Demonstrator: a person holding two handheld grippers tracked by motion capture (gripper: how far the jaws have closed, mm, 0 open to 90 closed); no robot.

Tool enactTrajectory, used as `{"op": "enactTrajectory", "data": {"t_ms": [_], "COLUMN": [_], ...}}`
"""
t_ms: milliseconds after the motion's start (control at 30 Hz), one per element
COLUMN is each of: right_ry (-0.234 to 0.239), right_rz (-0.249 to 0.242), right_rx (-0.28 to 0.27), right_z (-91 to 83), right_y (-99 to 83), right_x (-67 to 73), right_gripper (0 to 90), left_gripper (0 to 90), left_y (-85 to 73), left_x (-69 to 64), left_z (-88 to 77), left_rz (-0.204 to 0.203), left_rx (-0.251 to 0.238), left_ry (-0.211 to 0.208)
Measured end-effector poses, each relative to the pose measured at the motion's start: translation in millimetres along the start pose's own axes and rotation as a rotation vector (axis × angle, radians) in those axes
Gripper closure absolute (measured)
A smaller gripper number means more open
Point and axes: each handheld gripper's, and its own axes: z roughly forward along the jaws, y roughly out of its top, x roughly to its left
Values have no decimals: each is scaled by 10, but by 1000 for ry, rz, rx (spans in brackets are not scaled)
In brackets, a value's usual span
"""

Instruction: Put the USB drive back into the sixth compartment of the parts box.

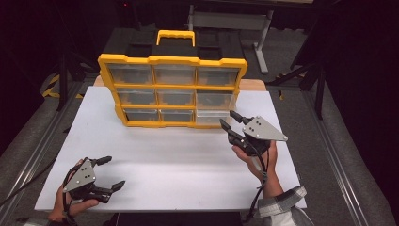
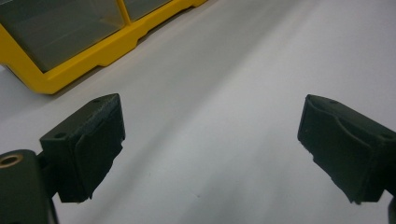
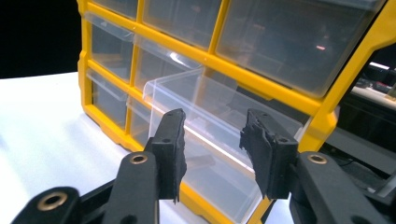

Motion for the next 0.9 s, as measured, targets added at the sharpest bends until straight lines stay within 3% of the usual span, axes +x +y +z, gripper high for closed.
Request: {"op": "enactTrajectory", "data": {"t_ms": [633, 900], "right_ry": [51, 55], "right_rz": [-7, -18], "right_rx": [48, 56], "right_z": [-43, -77], "right_y": [-205, -267], "right_x": [57, 107], "right_gripper": [894, 900], "left_gripper": [85, 85], "left_y": [7, 20], "left_x": [9, 4], "left_z": [-6, -15], "left_rz": [5, 11], "left_rx": [-3, -10], "left_ry": [6, 10]}}
